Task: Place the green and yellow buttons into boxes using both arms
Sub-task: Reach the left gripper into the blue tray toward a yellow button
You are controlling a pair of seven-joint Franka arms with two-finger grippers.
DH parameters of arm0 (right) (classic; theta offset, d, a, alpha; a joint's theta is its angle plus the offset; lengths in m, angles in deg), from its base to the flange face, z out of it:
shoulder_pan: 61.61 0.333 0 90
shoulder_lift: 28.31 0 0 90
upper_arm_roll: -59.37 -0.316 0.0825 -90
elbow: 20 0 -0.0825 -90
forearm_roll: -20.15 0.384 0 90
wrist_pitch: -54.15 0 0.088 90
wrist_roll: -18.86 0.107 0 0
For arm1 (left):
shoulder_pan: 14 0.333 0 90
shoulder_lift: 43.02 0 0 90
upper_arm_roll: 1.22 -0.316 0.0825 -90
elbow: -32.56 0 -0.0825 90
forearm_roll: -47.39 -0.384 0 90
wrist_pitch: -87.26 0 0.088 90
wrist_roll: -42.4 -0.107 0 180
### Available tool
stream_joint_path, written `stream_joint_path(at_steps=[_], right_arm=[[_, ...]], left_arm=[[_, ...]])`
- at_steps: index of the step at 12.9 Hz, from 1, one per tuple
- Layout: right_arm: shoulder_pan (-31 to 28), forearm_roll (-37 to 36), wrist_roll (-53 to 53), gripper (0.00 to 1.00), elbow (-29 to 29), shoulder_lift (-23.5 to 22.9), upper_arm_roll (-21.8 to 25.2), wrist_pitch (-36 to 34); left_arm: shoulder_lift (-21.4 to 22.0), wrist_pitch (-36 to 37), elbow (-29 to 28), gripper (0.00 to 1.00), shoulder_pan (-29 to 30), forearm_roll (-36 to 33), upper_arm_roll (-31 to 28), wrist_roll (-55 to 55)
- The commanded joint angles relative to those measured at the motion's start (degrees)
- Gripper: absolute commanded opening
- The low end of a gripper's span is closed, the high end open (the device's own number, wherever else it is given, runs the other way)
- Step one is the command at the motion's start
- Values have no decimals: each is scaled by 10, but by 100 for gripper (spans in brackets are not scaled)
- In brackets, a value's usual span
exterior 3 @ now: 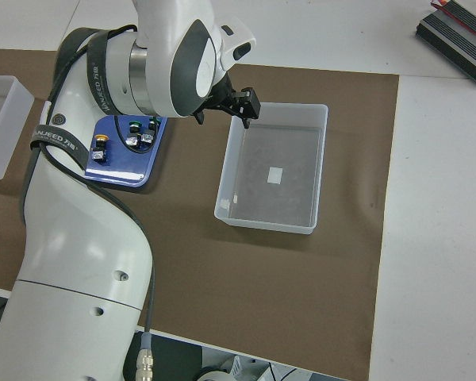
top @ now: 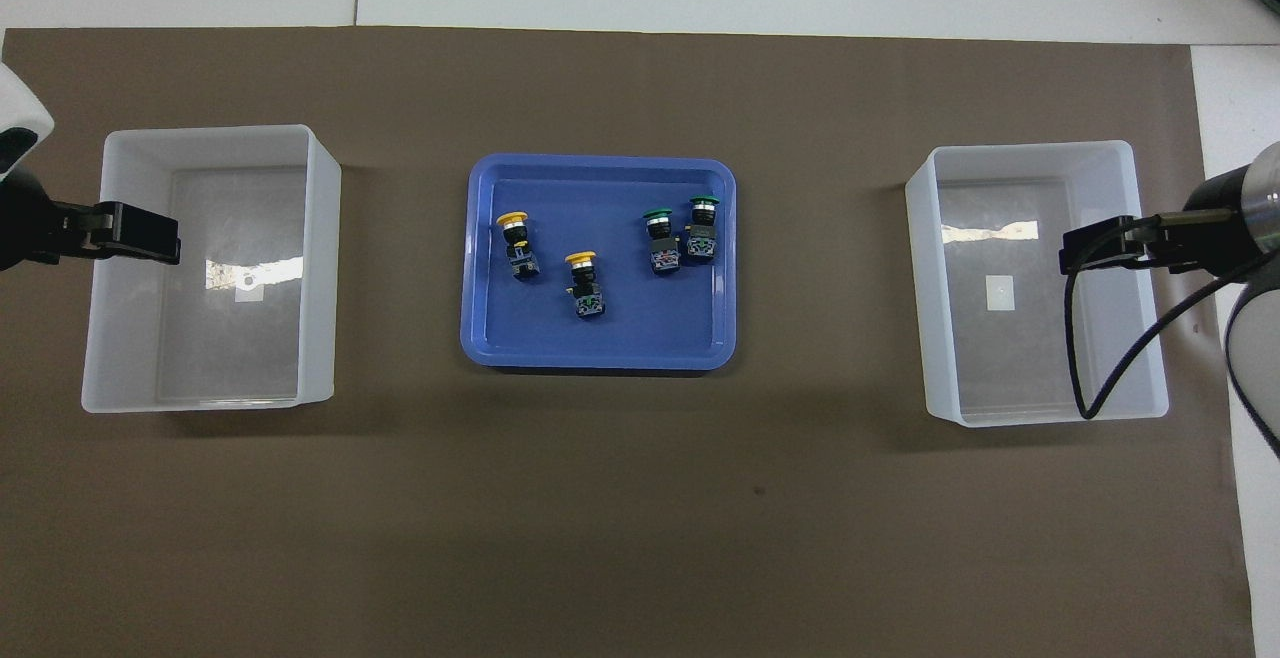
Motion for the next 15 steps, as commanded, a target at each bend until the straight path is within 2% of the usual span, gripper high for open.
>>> stream_joint_path(at_steps=[1,4,7,10,13,15], right_arm=[[-4,13,-11,100,-2,6,-2,-2],[-4,13,-11,100,-3,6,-2,-2],[-4,13,-11,100,-3,6,-3,-1],[-1,13,-9,100,-3,6,-3,-2],[-1,13,-9,100,-3,6,-2,-1],[-1,13,-11,100,-2,6,-3,-1]], left_arm=[[14,-13,-20,100,-6,4,-4,10],[14,-21,-22,100,-8,4,-3,20],[20,-84,-62,100,-25,40,-1,44],[-11,-150,-84,100,-57,58,-1,91],[-82,-256,-92,100,-110,61,-2,206],[-88,-334,-136,100,-118,61,-2,224]])
